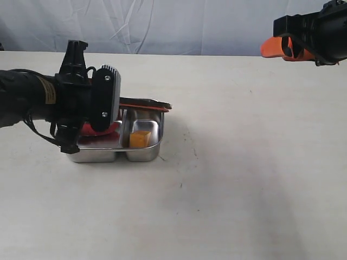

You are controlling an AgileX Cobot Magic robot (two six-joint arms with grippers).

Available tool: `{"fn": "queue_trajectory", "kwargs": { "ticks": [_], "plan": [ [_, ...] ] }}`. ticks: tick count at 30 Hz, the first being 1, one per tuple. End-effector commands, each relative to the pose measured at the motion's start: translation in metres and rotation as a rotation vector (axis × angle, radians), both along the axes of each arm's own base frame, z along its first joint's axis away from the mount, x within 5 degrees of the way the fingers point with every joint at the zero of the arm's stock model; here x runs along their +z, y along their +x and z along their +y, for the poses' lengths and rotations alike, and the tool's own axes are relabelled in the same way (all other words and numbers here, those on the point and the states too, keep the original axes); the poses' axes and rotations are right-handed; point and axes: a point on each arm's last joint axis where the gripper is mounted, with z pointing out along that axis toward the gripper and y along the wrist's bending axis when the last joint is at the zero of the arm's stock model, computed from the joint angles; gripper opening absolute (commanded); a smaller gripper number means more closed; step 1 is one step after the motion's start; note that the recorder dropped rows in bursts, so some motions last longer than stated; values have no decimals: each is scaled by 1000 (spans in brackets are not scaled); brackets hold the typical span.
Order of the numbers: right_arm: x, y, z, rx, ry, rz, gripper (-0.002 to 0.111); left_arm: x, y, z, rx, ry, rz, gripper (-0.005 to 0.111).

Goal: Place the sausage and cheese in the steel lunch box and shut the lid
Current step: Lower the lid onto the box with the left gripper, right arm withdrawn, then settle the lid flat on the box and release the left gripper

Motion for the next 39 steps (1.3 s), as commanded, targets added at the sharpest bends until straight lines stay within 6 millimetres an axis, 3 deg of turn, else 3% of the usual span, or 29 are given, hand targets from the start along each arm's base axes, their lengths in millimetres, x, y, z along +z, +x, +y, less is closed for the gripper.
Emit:
{"fn": "queue_trajectory", "kwargs": {
  "ticks": [1,17,27,33,39],
  "plan": [
    [3,-1,-2,2,-8,-11,49,-8,2,-3,-10,3,13,0],
    [3,-1,-2,2,-8,-11,49,-42,-16,11,67,96,216,0],
    [3,-2,0,11,-5,-4,49,-45,-19,12,122,56,275,0],
    [3,-2,0,13,-5,-1,49,-47,-21,13,141,59,306,14],
    [3,-3,0,21,-1,10,49,-48,-23,14,178,36,353,42]
  ]
}}
